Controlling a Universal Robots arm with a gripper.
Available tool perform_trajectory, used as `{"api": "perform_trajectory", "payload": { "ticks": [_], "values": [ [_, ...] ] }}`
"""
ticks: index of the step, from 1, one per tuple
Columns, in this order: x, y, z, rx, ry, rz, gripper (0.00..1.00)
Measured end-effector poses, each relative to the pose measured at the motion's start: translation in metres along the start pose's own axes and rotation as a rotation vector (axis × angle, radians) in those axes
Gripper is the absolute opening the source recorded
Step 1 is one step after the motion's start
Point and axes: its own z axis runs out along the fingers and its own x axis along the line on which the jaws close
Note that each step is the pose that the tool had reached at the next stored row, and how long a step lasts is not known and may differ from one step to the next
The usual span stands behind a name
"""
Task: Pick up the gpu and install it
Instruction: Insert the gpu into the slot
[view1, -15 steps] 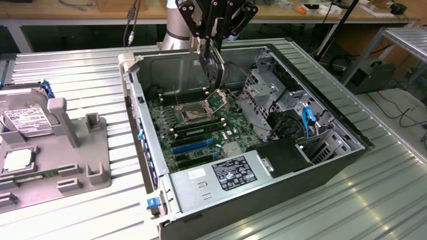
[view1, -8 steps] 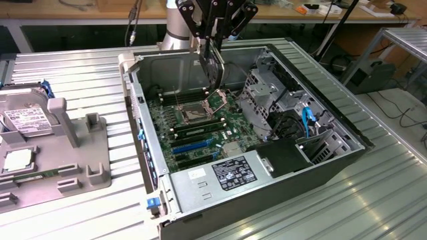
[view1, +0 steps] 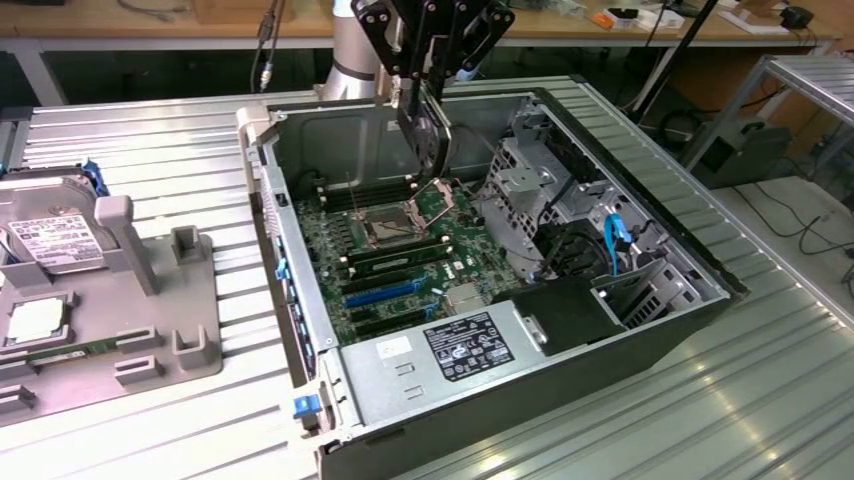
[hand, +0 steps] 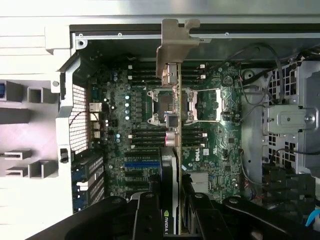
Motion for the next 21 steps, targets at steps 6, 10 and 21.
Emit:
{"api": "perform_trajectory", "payload": {
  "ticks": [6, 10, 21],
  "values": [
    [0.0000, 0.0000, 0.0000, -0.0009, 0.0009, -0.035, 0.27],
    [0.0000, 0.0000, 0.0000, -0.0013, 0.0013, -0.052, 0.27],
    [-0.0002, 0.0000, 0.0000, -0.0081, 0.0082, -0.317, 0.27]
  ]
}}
